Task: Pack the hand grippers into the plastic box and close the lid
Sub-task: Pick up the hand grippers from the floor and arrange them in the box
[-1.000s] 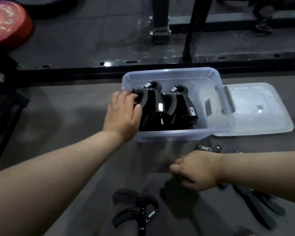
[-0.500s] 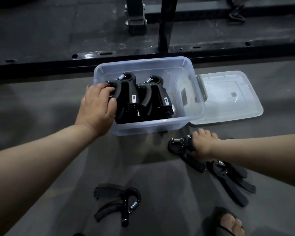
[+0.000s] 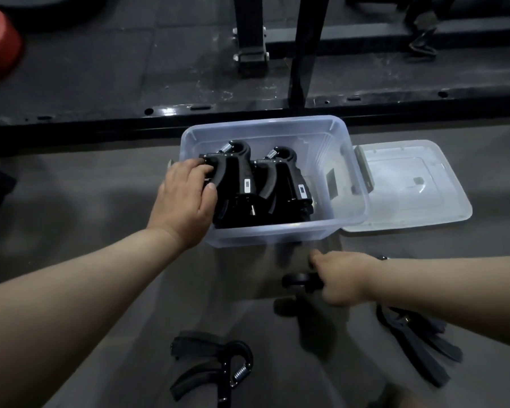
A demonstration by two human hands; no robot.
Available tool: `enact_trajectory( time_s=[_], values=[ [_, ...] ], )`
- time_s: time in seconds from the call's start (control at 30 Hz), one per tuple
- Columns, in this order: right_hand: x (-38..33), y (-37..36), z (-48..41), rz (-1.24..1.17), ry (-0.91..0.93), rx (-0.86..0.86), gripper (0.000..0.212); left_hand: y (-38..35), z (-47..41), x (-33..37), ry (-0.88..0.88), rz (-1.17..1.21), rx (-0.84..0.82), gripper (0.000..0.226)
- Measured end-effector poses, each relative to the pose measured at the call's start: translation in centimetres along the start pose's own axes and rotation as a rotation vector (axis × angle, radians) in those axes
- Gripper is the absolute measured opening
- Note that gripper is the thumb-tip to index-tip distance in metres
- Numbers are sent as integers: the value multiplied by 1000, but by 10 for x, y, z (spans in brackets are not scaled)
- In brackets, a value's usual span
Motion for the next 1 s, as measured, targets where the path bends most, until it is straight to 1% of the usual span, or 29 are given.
enact_trajectory(
  time_s=[0.03,0.07,0.13,0.17,0.23,0.27,0.3,0.33,0.37,0.4,0.43,0.47,0.5,0.57,0.67,0.87,0.93,1.0],
  values=[
    [-10,15,5,-93,22,-68,31,0,0,0,5,4,-1,51],
    [-18,29,8,-203,53,-143,29,0,0,0,12,9,-1,52],
    [-29,59,15,-521,128,-277,34,0,0,0,24,17,-2,54],
    [-31,76,20,-686,172,-317,36,0,0,0,30,18,-2,55],
    [-27,114,31,-930,316,-337,44,-1,0,0,38,23,-2,57],
    [-24,132,36,-1044,407,-288,48,-1,0,0,37,21,-8,58],
    [-20,146,37,-1167,474,-173,50,-2,0,0,36,14,-15,58],
    [-15,156,34,-1292,491,-5,50,-2,-1,0,36,8,-21,57],
    [-10,161,28,-1386,454,214,49,-2,-1,0,37,7,-23,57],
    [-5,160,19,-1427,373,435,46,-2,-1,0,37,12,-21,57],
    [0,157,10,-1441,271,613,39,-2,-1,0,36,17,-17,58],
    [5,153,2,-1446,172,717,30,-2,-1,0,36,19,-14,58],
    [9,148,-6,-1457,86,753,22,-1,0,1,36,20,-11,59],
    [16,141,-14,-1432,-26,733,16,-1,0,1,33,22,-10,59],
    [18,139,-18,-1255,-117,725,11,-2,-1,0,40,27,-12,60],
    [15,137,-35,-1067,-171,688,5,-1,-1,0,37,26,-5,58],
    [15,132,-39,-982,-157,673,8,-1,-1,0,39,18,-7,58],
    [14,127,-43,-965,-131,637,13,-1,-2,0,40,7,-11,59]
  ],
)
Point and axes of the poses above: each hand's wrist, its own z-axis away from the middle knuckle, its own y-axis out of the back of the hand, x = y × z, the point moved 1 cm from there along -z, towards the middle knuckle, and after that the axes turned 13 degrees about y, right-handed, at the moved point
